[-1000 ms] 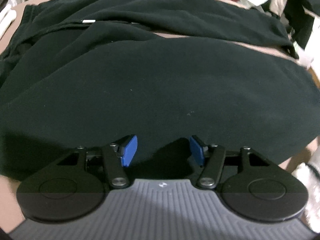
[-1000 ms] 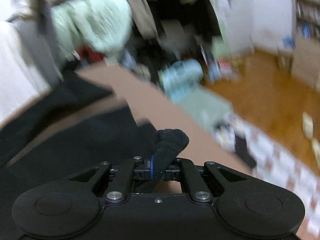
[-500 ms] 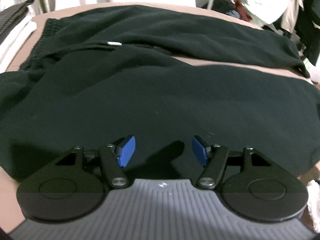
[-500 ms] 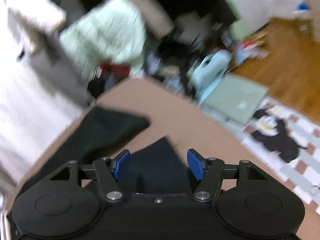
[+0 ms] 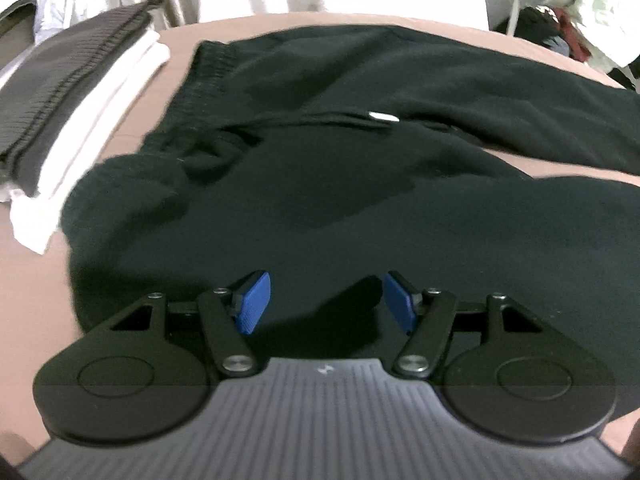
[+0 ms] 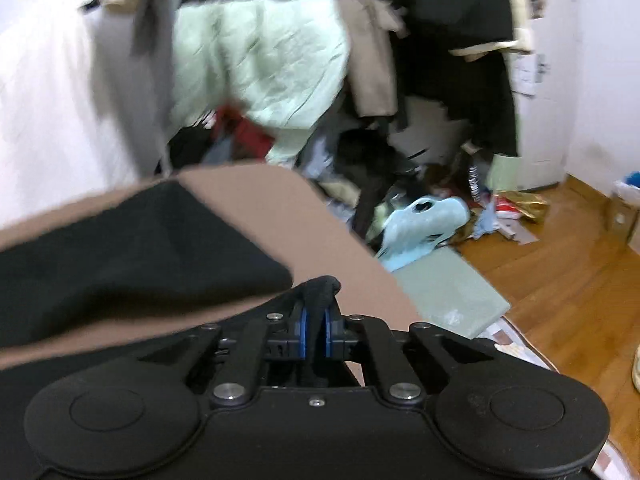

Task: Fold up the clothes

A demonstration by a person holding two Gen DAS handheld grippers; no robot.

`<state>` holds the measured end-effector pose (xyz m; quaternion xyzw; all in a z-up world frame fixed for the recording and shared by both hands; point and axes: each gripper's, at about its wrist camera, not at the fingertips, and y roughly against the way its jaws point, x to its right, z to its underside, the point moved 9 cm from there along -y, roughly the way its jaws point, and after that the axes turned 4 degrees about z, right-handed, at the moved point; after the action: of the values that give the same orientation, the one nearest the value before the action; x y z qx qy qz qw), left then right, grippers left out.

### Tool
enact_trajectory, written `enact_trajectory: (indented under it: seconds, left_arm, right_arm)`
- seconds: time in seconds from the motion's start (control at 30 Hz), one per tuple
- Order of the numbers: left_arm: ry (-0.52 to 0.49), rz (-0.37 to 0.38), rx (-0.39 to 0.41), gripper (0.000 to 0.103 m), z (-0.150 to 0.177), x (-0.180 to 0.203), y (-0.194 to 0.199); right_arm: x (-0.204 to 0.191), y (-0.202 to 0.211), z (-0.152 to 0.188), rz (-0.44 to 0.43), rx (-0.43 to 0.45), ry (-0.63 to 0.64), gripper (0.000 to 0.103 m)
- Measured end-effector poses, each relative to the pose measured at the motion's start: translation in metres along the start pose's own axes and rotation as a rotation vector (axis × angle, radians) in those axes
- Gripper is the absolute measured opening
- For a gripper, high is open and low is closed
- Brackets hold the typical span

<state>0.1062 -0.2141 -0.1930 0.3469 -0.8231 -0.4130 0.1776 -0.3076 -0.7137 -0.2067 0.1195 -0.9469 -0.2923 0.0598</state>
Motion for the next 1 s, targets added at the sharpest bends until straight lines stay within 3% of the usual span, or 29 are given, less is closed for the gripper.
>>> enact_trajectory:
  seconds: [0.1, 0.2, 0.27, 0.37, 0.5, 0.63, 0.73, 0.87, 1.0]
  left_arm:
    - [0.057, -0.051, 0.034, 0.063, -0.005, -0.036, 0.012]
    - [0.094, -0.06, 0.04, 0.063, -0.012, -0.067, 0.017]
    - [0.078, -0.079, 0.058, 0.063, -0.026, -0.083, 0.018]
    - [0.029, -0.099, 0.095, 0.07, -0.052, -0.096, 0.015]
    - [-0.072, -0.107, 0.106, 0.073, -0.099, -0.101, -0.015]
    - [-0.154, -0.161, 0.115, 0.073, -0.151, -0.11, -0.049]
    - [-0.128, -0.145, 0.097, 0.076, -0.183, -0.124, -0.077]
    - [-0.089, -0.122, 0.071, 0.074, -0.201, -0.136, -0.114]
    - [-0.096, -0.102, 0.061, 0.075, -0.208, -0.136, -0.148]
  right_arm:
    - [-0.021, -0.028, 0.019, 0.089, -0.106, 0.212, 0.018]
    - [-0.028, -0.02, 0.008, 0.112, -0.134, 0.105, 0.048]
    - [-0.037, -0.007, -0.008, 0.079, -0.143, -0.025, 0.052]
    - [-0.083, 0.02, -0.031, -0.068, -0.154, -0.091, 0.055]
    - [-0.186, 0.051, -0.056, -0.336, -0.189, -0.132, 0.07]
    - [-0.288, 0.069, -0.061, -0.56, -0.239, -0.178, 0.071]
    - [-0.337, 0.065, -0.05, -0.599, -0.254, -0.138, 0.071]
    - [-0.346, 0.046, -0.016, -0.599, -0.275, -0.094, 0.071]
    - [-0.316, 0.018, 0.017, -0.522, -0.367, -0.094, 0.071]
